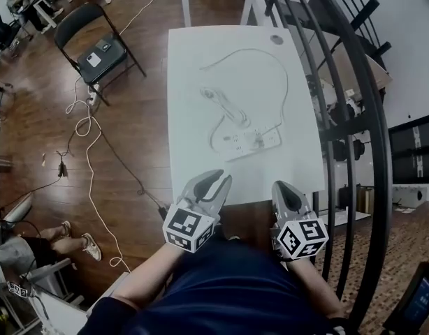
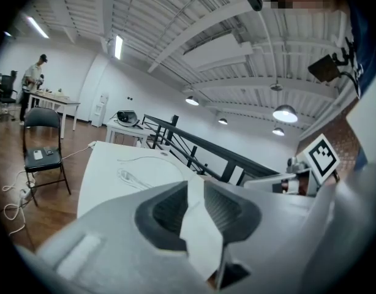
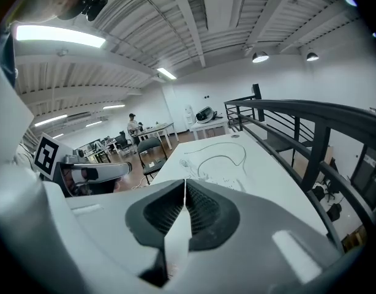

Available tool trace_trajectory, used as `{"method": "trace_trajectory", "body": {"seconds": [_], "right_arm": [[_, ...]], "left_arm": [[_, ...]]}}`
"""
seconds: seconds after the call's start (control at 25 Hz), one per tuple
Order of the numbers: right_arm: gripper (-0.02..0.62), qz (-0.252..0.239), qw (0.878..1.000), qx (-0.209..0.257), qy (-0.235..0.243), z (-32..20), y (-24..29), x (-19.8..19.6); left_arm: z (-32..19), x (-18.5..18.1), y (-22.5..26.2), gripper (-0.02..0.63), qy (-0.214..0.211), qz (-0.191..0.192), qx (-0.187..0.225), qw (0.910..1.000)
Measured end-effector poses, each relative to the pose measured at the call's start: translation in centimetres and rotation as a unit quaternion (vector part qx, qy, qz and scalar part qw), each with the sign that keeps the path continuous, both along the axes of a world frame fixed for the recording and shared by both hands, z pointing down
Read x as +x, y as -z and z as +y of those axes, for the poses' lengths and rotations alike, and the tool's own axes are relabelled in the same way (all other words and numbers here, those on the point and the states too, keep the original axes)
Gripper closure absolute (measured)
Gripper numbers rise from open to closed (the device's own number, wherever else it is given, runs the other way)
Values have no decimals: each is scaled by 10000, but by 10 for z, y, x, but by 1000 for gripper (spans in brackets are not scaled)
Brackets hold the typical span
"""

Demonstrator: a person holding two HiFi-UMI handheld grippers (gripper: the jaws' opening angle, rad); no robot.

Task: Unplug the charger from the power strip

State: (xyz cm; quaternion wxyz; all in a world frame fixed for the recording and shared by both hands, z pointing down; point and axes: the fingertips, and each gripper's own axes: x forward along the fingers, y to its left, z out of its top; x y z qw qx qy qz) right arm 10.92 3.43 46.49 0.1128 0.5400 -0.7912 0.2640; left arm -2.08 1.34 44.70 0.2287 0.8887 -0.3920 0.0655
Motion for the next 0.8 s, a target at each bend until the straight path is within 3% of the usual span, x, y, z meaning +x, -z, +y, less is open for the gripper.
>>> {"method": "trace_trajectory", "body": {"seconds": [0.44, 0.8], "right_arm": [[535, 175, 9997, -123, 142, -69, -13, -46], [392, 430, 9982, -357, 218, -92, -43, -39]], "left_arm": [[-53, -48, -17, 522, 306, 44, -62, 9995], [-60, -42, -33, 523, 322, -58, -218, 9992]]}}
